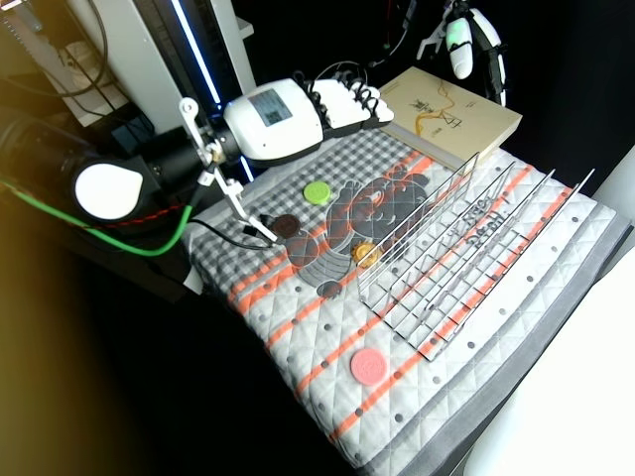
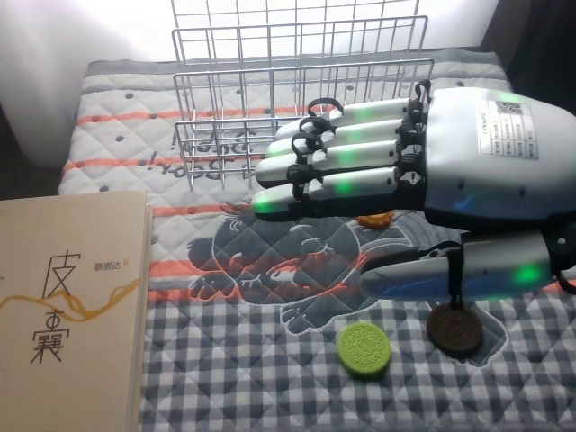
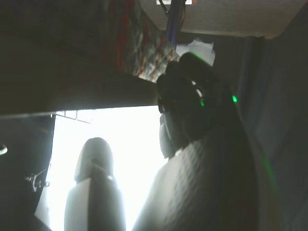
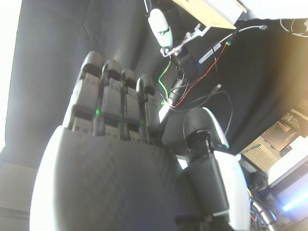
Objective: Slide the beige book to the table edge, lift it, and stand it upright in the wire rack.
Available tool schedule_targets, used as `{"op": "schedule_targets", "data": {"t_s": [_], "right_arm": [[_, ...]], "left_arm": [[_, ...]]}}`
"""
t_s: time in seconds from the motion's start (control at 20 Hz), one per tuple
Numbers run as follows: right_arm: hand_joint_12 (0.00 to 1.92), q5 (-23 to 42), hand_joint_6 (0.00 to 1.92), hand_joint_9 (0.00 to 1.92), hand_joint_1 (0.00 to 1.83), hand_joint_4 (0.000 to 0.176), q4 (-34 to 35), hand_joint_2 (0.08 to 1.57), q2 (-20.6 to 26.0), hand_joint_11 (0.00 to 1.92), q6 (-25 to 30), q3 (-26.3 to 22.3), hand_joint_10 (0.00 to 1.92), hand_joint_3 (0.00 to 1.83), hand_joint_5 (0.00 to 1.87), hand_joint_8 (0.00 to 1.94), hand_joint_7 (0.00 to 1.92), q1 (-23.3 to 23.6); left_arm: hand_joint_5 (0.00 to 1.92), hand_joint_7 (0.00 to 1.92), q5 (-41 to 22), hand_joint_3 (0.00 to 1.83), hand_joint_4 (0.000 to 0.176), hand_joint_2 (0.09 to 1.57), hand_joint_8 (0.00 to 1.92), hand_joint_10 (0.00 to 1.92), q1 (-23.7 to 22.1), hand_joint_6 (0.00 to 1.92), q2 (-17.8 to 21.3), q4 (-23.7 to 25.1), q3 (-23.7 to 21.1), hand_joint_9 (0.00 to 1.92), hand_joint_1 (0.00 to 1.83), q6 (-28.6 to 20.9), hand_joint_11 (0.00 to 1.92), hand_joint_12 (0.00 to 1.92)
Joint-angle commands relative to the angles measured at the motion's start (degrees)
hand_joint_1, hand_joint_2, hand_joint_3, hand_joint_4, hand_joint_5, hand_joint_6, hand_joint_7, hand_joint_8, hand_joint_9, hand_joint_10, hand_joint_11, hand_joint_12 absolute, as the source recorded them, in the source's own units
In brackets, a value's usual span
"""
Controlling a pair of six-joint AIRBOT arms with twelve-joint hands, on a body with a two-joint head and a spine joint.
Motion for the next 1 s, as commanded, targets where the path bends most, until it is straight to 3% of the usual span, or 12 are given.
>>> {"op": "schedule_targets", "data": {"t_s": [0.0,0.1,0.4,0.6,0.7,0.8,0.95], "right_arm": [[0.15,5.44,0.01,0.24,0.23,0.0,3.51,1.46,-0.26,0.21,-0.03,-0.2,0.01,0.0,0.28,0.01,0.25,0.48],[0.14,5.44,0.0,0.23,0.21,0.0,3.51,1.47,-0.26,0.19,-0.03,-0.2,0.0,0.0,0.26,0.0,0.24,0.33],[0.12,5.44,0.0,0.25,0.22,0.0,3.51,1.47,-0.21,0.22,-0.03,-0.19,0.0,0.0,0.28,0.0,0.26,0.16],[0.12,5.44,0.0,0.25,0.15,0.0,3.59,1.48,-0.27,0.24,-0.03,-0.08,0.0,0.0,0.27,0.0,0.26,0.02],[0.11,5.43,0.0,0.24,0.21,0.0,3.59,1.48,-0.38,0.23,-0.03,-0.02,0.0,0.0,0.27,0.0,0.25,-0.03],[0.12,5.43,0.0,0.25,0.21,0.0,3.64,1.47,-0.46,0.25,-0.03,0.07,0.0,0.0,0.27,0.0,0.26,-0.11],[0.12,5.43,0.0,0.24,0.21,0.0,3.67,1.47,-0.57,0.25,-0.03,0.13,0.0,0.0,0.26,0.0,0.25,-0.17]], "left_arm": [[0.29,0.47,-3.89,0.0,0.0,1.04,0.0,0.0,-0.55,0.0,-0.35,-0.5,0.95,0.47,0.36,-1.1,0.07,1.1],[0.28,0.44,-1.32,0.0,0.0,1.02,0.0,0.01,-1.65,0.0,-0.82,0.59,2.24,0.46,0.3,-1.57,0.09,1.17],[0.29,0.46,4.89,0.01,0.0,1.02,0.0,0.01,-5.14,0.0,-2.11,3.35,5.1,0.51,0.21,-1.79,0.19,1.11],[0.27,0.45,6.87,0.0,0.021,1.01,0.01,0.0,-6.37,0.0,-2.2,4.86,5.86,0.45,0.22,-1.79,0.11,1.08],[0.26,0.43,7.43,0.0,0.011,1.03,0.0,0.01,-6.91,0.0,-2.2,5.31,6.12,0.45,0.22,-1.79,0.1,1.13],[0.26,0.44,8.61,0.0,0.008,1.03,0.0,0.01,-7.9,0.0,-2.2,6.41,6.54,0.51,0.21,-1.79,0.17,1.07],[0.28,0.42,9.43,0.0,0.0,1.02,0.0,0.01,-8.76,0.01,-2.24,7.32,6.85,0.47,0.19,-1.79,0.13,1.05]]}}
